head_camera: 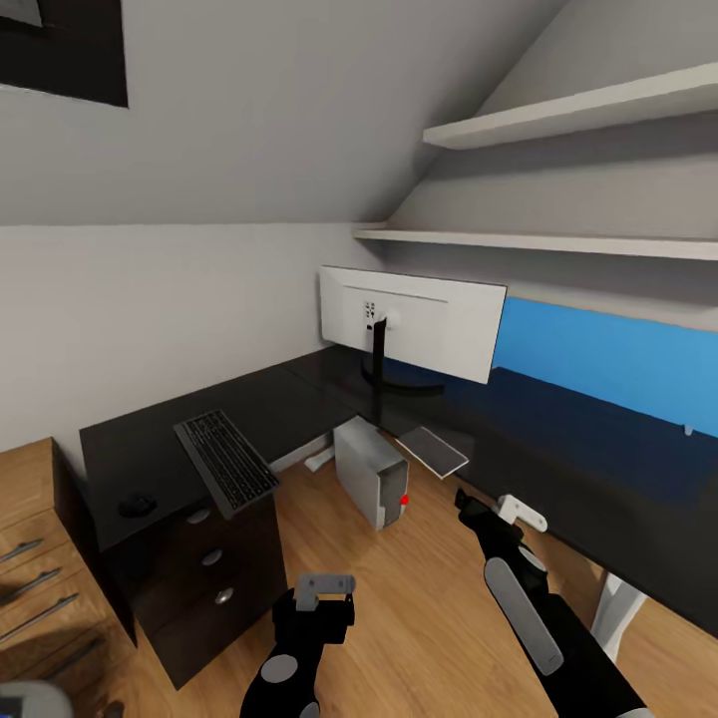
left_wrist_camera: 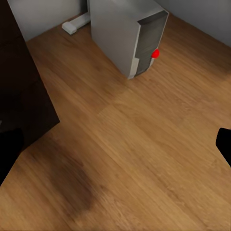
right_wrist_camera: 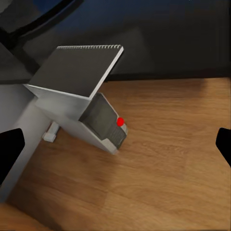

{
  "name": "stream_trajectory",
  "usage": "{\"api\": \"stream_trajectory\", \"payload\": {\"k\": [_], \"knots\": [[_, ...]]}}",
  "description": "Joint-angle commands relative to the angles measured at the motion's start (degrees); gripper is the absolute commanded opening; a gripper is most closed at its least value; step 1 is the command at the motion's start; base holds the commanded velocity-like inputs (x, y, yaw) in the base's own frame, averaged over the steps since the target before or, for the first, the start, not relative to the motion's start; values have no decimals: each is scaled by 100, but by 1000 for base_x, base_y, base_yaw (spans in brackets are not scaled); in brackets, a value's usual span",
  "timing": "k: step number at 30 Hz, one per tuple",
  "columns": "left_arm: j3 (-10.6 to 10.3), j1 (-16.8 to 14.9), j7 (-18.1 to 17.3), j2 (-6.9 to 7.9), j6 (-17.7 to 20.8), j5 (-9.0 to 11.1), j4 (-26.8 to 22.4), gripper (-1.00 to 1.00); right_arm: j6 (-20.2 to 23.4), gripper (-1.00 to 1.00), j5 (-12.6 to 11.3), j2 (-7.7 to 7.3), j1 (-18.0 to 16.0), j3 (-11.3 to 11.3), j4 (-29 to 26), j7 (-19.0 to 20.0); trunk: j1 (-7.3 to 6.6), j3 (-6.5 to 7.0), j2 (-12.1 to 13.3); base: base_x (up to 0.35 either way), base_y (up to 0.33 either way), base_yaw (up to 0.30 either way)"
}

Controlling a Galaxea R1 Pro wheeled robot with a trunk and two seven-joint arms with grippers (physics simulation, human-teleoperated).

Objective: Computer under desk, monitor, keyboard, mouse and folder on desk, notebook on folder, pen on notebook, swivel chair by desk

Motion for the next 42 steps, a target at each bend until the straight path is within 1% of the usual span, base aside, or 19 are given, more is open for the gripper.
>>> {"api": "stream_trajectory", "payload": {"k": [1, 8, 12, 13, 14, 16, 18, 20, 22, 23, 25, 29, 34, 37, 41, 42], "knots": [[-10, -6, 55, 1, 12, 57, -5, 100, -74, 100, -43, -5, -5, 19, 24, -41, 23, -25, -45, 0, 0, 0], [-12, -6, 56, 1, 12, 57, 8, 100, -436, 100, -69, 19, -7, 61, 126, -8, 176, -151, -326, 0, 0, 0], [-15, -6, 56, 1, 12, 60, 12, 100, -797, 100, -58, 178, -12, 59, 475, 6, 264, -222, -487, 0, 0, 0], [-16, -6, 56, -2, 12, 61, 15, 100, -976, 100, -58, 261, -13, 50, 611, 8, 286, -240, -527, 0, 0, 0], [-17, -6, 56, -4, 12, 61, 18, 100, -1378, 100, -63, 385, -13, 43, 770, 10, 308, -258, -567, 0, 0, 0], [-18, -6, 56, -2, 12, 59, 19, 100, -1661, 100, -63, 456, -14, 51, 845, 11, 352, -294, -647, 0, 0, 0], [-18, -6, 56, -2, 12, 58, 19, 100, -1806, 100, -57, 503, -14, 55, 902, 11, 396, -330, -727, 0, 0, 0], [-18, -6, 56, -5, 12, 58, 20, 100, -1998, 100, -38, 616, -17, 63, 1112, 12, 440, -366, -808, 0, 0, 0], [-18, -6, 56, -6, 12, 58, 20, 100, -2033, 100, -20, 661, -19, 65, 1217, 12, 484, -402, -888, 0, 0, 0], [-13, -6, 56, -2, 12, 57, 20, 100, -2076, 100, 43, 797, -29, 65, 1454, 12, 506, -420, -928, 0, 0, 0], [-11, -6, 56, 0, 12, 57, 20, 100, -2096, 100, 77, 857, -35, 63, 1541, 12, 550, -456, -1008, 0, 0, 0], [-10, -6, 56, 1, 12, 57, 20, 100, -2153, 100, 77, 902, -39, 46, 1609, 6, 638, -528, -1168, 0, 0, 0], [-10, -6, 56, 1, 12, 57, 20, 100, -2202, 100, -58, 921, -40, 17, 1639, -3, 747, -617, -1369, 0, 0, 0], [-10, -6, 60, 0, 12, 57, 20, 100, -2405, 100, -100, 954, -40, 27, 1639, 7, 813, -671, -1489, 0, 0, 0], [-10, -6, 61, 1, 12, 57, 20, 100, -3209, 100, -105, 1089, -40, 63, 1647, 45, 901, -743, -1650, 0, 0, 0], [-6, -6, 62, 1, 12, 57, 20, 100, -3651, 100, -104, 1165, -40, 93, 1665, 91, 923, -761, -1690, 0, 0, 0]]}}
